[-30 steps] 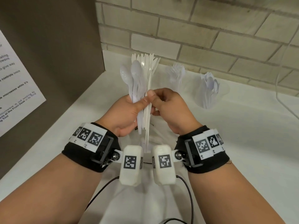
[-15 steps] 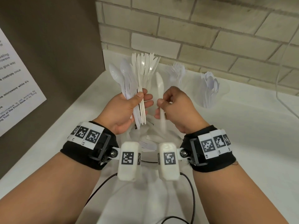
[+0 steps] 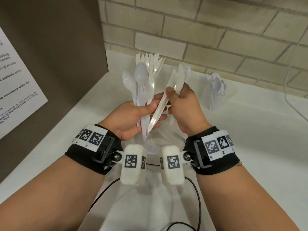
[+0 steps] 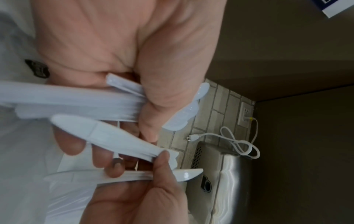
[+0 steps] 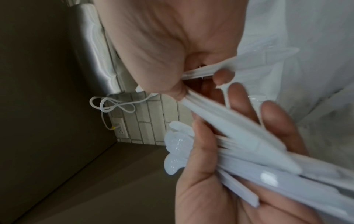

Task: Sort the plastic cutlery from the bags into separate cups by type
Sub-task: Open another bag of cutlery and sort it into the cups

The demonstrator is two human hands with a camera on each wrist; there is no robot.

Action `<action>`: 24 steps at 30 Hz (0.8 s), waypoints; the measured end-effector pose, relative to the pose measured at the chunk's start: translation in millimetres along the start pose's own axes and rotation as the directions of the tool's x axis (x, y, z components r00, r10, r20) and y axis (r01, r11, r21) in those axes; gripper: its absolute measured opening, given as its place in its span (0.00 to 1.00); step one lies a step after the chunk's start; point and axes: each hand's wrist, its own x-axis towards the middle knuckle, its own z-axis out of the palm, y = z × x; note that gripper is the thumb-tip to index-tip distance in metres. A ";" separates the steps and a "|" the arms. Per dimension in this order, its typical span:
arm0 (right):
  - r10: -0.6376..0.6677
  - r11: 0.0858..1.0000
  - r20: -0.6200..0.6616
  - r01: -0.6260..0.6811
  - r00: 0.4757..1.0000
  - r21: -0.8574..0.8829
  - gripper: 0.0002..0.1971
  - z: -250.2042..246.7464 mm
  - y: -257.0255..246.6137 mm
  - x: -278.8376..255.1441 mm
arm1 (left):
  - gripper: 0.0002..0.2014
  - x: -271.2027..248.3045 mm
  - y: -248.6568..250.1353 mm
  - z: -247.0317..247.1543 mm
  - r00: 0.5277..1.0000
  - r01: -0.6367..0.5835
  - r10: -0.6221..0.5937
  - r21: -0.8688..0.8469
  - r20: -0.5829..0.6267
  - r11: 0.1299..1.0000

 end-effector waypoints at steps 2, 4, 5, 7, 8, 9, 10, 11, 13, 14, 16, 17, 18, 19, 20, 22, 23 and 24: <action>-0.046 0.998 -0.078 0.042 0.996 -0.055 0.05 0.1 -0.8 2.3 | 0.15 0.1 -0.1 -0.5 1.000 0.018 -0.018 0.033 -0.005 0.999; -0.042 0.999 -0.154 0.039 0.987 -0.018 0.06 -0.8 -2.8 5.4 | 0.13 0.2 -0.6 -0.7 0.999 0.035 -0.034 0.068 -0.020 0.997; -0.018 0.999 -0.168 0.022 0.986 0.024 0.07 -1.2 -4.3 6.2 | 0.12 0.2 -0.6 -1.3 0.999 0.039 -0.037 0.085 -0.031 0.996; -0.004 1.000 -0.137 0.005 0.991 0.005 0.10 -1.8 -5.2 5.5 | 0.11 -0.2 -0.4 -2.7 0.998 0.038 -0.030 0.127 -0.059 0.991; -0.015 0.999 -0.094 0.010 0.995 -0.052 0.11 -2.0 -4.4 4.3 | 0.11 -0.4 -0.4 -3.1 0.998 0.033 -0.024 0.143 -0.064 0.989; -0.020 0.996 -0.042 0.016 0.999 -0.090 0.12 -1.7 -3.3 2.2 | 0.12 -0.4 -0.4 -3.3 0.998 0.029 -0.021 0.145 -0.055 0.989; -0.011 0.996 0.005 0.012 1.000 -0.089 0.12 -1.1 -1.4 0.3 | 0.13 -0.3 -0.7 -3.3 0.999 0.025 -0.020 0.137 -0.037 0.990; 0.006 0.998 0.036 -0.003 0.999 -0.061 0.13 -0.2 0.6 -1.0 | 0.13 -0.1 -1.2 -3.1 1.000 0.024 -0.021 0.130 -0.020 0.991; 0.042 0.999 0.059 -0.042 0.997 -0.009 0.14 0.1 2.8 -1.8 | 0.12 0.1 -2.6 -2.7 1.000 0.031 -0.031 0.141 -0.004 0.989; 0.058 0.998 0.061 -0.059 0.996 0.009 0.11 0.3 3.4 -1.3 | 0.11 0.2 -3.3 -2.4 0.999 0.034 -0.033 0.155 -0.007 0.987; 0.065 0.998 0.063 -0.066 0.996 0.023 0.06 1.1 4.5 -0.8 | 0.10 -0.7 -4.1 -1.7 0.999 0.036 -0.033 0.169 -0.021 0.985; 0.059 0.998 0.054 -0.059 0.997 0.010 0.06 2.0 4.7 -0.9 | 0.11 -0.8 -4.3 -1.5 0.999 0.037 -0.033 0.158 -0.030 0.987; 0.051 0.999 0.032 -0.051 0.998 -0.006 0.08 3.1 5.9 0.0 | 0.11 -0.3 -4.7 -1.8 0.999 0.036 -0.030 0.140 -0.041 0.989; 0.046 0.999 -0.004 -0.046 0.999 -0.009 0.09 4.2 6.6 1.0 | 0.11 0.7 -4.9 -2.1 0.998 0.026 -0.019 0.125 -0.056 0.992; 0.046 0.999 -0.055 -0.046 0.997 0.012 0.08 4.8 7.1 2.6 | 0.11 1.6 -5.3 -1.9 0.997 0.006 0.005 0.132 -0.081 0.991; 0.053 0.995 -0.160 -0.038 0.986 0.095 0.06 3.3 6.2 6.8 | 0.10 3.7 -5.6 -1.8 0.983 -0.041 0.081 0.232 -0.162 0.972; 0.056 0.993 -0.194 -0.035 0.979 0.112 0.06 1.4 4.6 8.7 | 0.10 4.7 -5.9 -2.1 0.972 -0.057 0.121 0.298 -0.201 0.953; 0.055 0.995 -0.206 -0.036 0.977 0.095 0.09 -0.5 3.7 10.4 | 0.09 5.3 -6.1 -2.9 0.962 -0.068 0.155 0.350 -0.227 0.934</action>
